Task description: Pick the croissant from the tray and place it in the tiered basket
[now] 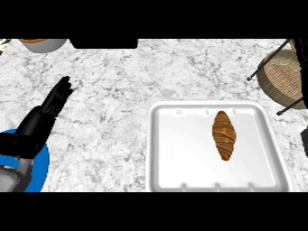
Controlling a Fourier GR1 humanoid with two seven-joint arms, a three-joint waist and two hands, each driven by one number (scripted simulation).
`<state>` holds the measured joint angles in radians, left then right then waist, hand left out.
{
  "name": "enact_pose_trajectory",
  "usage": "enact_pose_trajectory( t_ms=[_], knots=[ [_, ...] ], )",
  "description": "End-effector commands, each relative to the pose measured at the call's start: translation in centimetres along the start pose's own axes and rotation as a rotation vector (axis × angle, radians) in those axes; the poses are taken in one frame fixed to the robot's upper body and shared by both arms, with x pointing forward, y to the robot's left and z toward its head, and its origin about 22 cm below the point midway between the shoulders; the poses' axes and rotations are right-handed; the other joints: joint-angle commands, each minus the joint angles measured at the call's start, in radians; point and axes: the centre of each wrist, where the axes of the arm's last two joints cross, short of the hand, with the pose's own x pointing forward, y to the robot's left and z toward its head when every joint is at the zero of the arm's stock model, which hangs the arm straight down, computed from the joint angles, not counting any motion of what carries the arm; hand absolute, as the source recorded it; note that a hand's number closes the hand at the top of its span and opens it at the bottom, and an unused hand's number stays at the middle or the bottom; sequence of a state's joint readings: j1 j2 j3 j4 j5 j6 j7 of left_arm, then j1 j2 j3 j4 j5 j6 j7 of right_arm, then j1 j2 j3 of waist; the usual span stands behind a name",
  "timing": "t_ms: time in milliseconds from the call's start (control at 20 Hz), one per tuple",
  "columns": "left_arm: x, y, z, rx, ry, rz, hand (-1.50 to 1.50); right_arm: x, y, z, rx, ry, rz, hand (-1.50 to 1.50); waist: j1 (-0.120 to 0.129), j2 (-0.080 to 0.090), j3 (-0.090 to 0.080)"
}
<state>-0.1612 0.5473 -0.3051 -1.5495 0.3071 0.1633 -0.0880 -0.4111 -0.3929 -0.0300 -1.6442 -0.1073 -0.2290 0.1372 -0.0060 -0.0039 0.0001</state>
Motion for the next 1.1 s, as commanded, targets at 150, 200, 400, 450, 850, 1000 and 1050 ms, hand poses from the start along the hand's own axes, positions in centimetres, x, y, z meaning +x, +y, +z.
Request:
enact_pose_trajectory(
  t_ms=[150,200,400,450,850,1000,1050],
  knots=[
    [-1.4,2.4,0.3,0.213,0.079,-0.142,0.00,-4.7,-0.7,5.1,-0.242,0.187,-0.138,1.50,-0.013,0.002,0.002],
    [-2.2,4.5,0.7,0.279,0.107,-0.191,0.00,-5.8,-0.8,6.0,-0.292,0.238,-0.193,1.50,-0.018,0.005,0.002],
    [-2.5,4.4,1.4,0.295,0.161,-0.157,0.00,-13.0,-5.8,12.7,-0.676,0.638,0.148,-1.50,-0.061,0.028,-0.003],
    [-3.0,4.6,1.9,0.318,0.172,-0.172,0.00,-13.5,-4.7,14.0,-0.757,0.664,0.122,-1.50,-0.049,0.013,-0.002],
    [-2.3,2.7,0.4,0.266,0.177,-0.183,0.00,-5.7,-1.6,18.2,-0.631,0.668,0.249,-1.50,-0.012,0.000,-0.004],
    [-2.1,3.3,-0.7,0.298,0.165,-0.179,0.00,-5.2,-3.8,17.2,-0.397,0.796,0.403,-1.50,-0.009,0.008,-0.006],
    [-2.6,2.3,-0.2,0.293,0.160,-0.189,0.00,-4.0,-3.4,16.6,-0.348,0.806,0.423,-1.50,0.000,0.007,-0.008]
  ],
)
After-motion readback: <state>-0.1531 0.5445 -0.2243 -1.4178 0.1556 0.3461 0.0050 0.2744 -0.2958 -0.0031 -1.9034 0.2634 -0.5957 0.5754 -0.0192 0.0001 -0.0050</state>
